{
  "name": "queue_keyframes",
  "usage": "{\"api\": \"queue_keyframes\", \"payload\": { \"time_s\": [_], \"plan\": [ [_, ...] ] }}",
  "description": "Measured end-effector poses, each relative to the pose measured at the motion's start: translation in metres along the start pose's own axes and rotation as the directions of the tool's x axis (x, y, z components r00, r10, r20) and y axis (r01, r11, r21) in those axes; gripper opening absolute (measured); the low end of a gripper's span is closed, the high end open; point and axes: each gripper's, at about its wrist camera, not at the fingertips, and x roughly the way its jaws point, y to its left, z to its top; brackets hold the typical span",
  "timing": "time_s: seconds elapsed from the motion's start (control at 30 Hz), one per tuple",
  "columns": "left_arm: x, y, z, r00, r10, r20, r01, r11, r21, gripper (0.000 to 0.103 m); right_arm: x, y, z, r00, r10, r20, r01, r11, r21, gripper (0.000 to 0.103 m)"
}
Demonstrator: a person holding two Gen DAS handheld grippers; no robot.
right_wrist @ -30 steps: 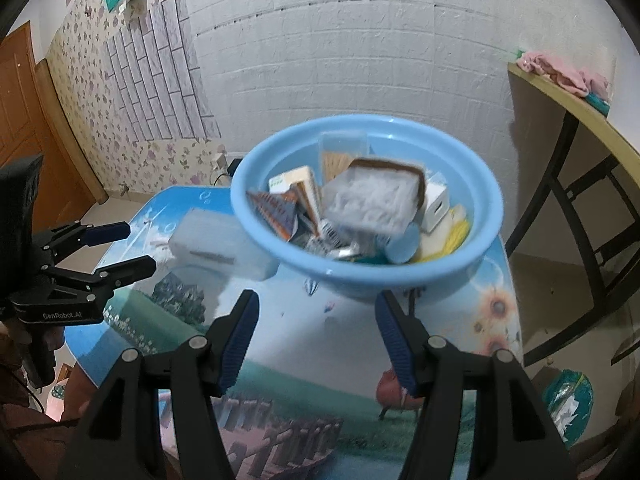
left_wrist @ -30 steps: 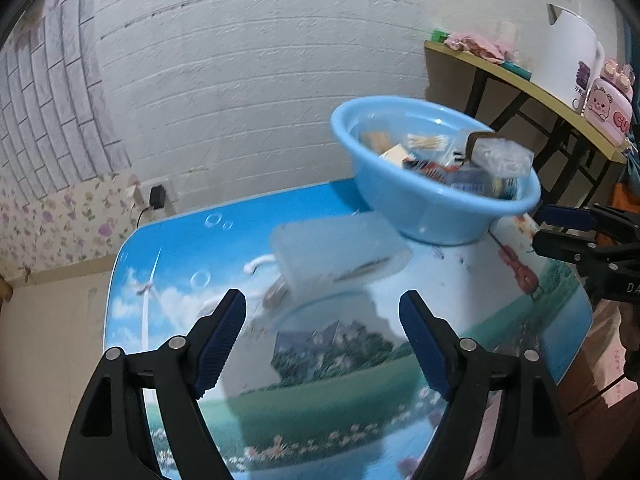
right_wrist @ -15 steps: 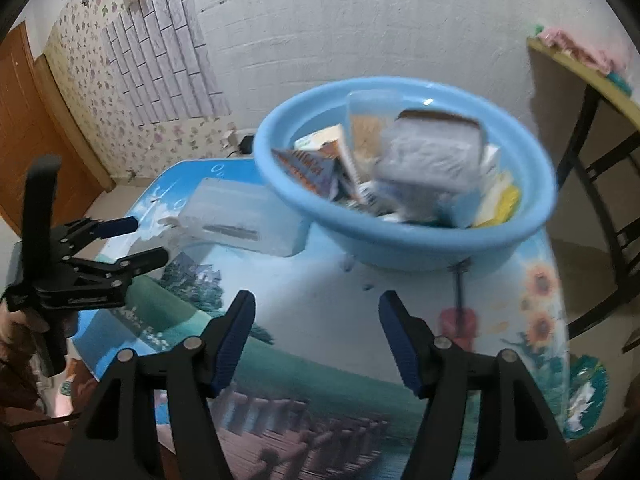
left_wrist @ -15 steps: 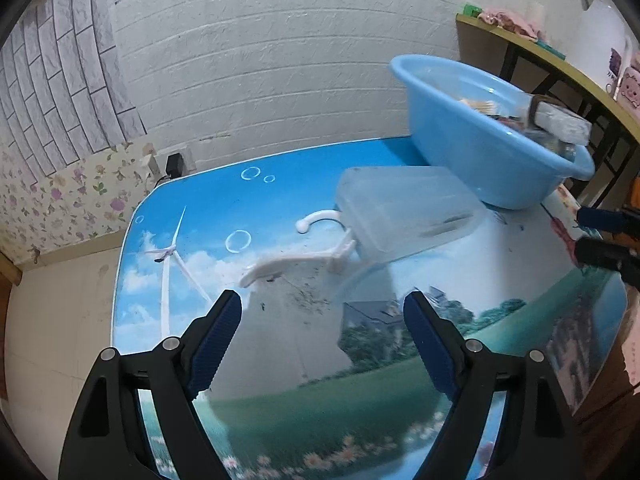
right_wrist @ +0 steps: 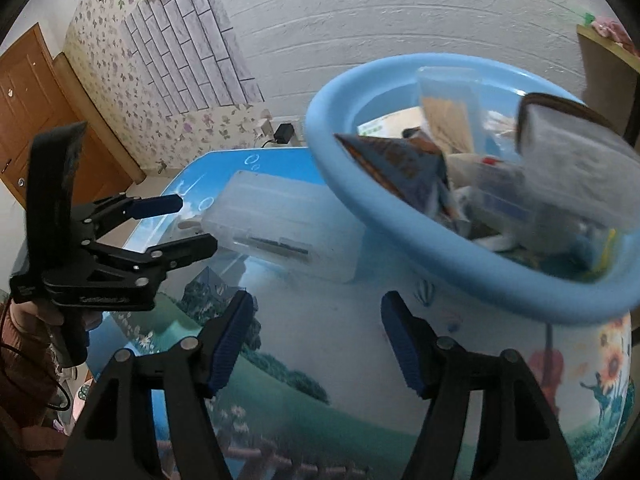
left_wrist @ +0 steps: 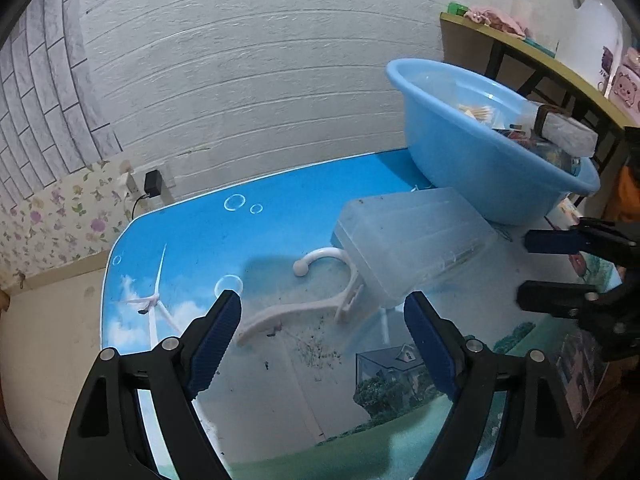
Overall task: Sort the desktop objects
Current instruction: 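Move the right tool to the clear plastic box while the left tool approaches the white hook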
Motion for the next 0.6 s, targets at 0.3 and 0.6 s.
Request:
{"api": "queue_keyframes", "payload": {
  "time_s": [0.3,0.6],
  "plan": [
    [-0.001,0.016,0.003,1.000,0.015,0.002,-0.015,1.000,-0.022,0.086,0.023,0.005,0.007,0.999,-0.031,-0.010,0.030,0.998,-0.051,0.070],
    [0.001,0.024,0.009,0.999,0.045,0.004,-0.044,0.998,-0.044,0.086,0.032,0.005,0.009,1.000,-0.007,-0.019,0.006,0.997,-0.081,0.070]
  ]
}}
